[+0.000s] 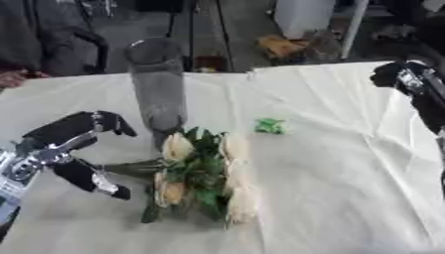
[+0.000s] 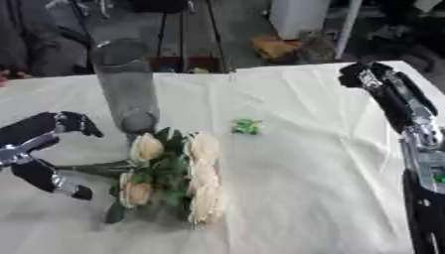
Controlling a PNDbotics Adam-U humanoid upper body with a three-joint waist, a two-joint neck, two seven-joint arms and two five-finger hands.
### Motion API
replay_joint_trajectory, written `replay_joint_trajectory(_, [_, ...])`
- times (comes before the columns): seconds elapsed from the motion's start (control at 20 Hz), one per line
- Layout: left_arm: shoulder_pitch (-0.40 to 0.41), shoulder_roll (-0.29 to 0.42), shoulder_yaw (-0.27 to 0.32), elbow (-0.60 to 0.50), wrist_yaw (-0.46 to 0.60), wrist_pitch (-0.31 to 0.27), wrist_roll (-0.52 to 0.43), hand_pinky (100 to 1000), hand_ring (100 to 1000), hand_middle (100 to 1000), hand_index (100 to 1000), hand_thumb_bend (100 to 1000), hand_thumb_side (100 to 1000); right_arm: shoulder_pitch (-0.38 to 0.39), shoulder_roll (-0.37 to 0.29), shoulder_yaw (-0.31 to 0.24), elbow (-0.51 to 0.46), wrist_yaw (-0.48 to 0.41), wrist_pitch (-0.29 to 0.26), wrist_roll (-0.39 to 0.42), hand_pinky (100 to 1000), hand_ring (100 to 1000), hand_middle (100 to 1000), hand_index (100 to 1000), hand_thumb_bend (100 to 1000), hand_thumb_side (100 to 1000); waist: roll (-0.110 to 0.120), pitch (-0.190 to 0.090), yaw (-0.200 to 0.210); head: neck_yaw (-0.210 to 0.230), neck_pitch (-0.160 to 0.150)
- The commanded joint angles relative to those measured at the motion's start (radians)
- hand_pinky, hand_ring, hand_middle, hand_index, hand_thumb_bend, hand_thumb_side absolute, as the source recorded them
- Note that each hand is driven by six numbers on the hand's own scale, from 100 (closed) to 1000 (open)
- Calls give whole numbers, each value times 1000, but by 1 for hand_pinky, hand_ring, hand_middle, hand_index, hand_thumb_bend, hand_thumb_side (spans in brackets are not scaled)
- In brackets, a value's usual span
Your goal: Arrange flowers into the vase.
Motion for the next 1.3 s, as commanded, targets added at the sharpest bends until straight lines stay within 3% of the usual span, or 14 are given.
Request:
replay_joint_trajectory(0.05, [-6, 19, -14, 10, -37, -8, 10, 755, 723, 684, 773, 917, 561, -18, -13, 0, -16, 4, -1, 3, 793, 754, 543, 717, 100, 817, 1, -11, -1, 2, -4])
replay_joint_trajectory(1.25, [-13, -23, -50, 108, -74, -16, 74, 719, 649, 605, 729, 874, 556, -17, -11, -1, -14, 3, -1, 4, 793, 753, 542, 723, 100, 820, 0, -10, -1, 3, -4])
replay_joint_trajectory(1.3, [-15, -26, -49, 112, -76, -13, 75, 695, 606, 563, 715, 876, 556, -17, -11, -1, -14, 3, -1, 4, 792, 753, 542, 723, 100, 820, -1, -10, -1, 3, -4])
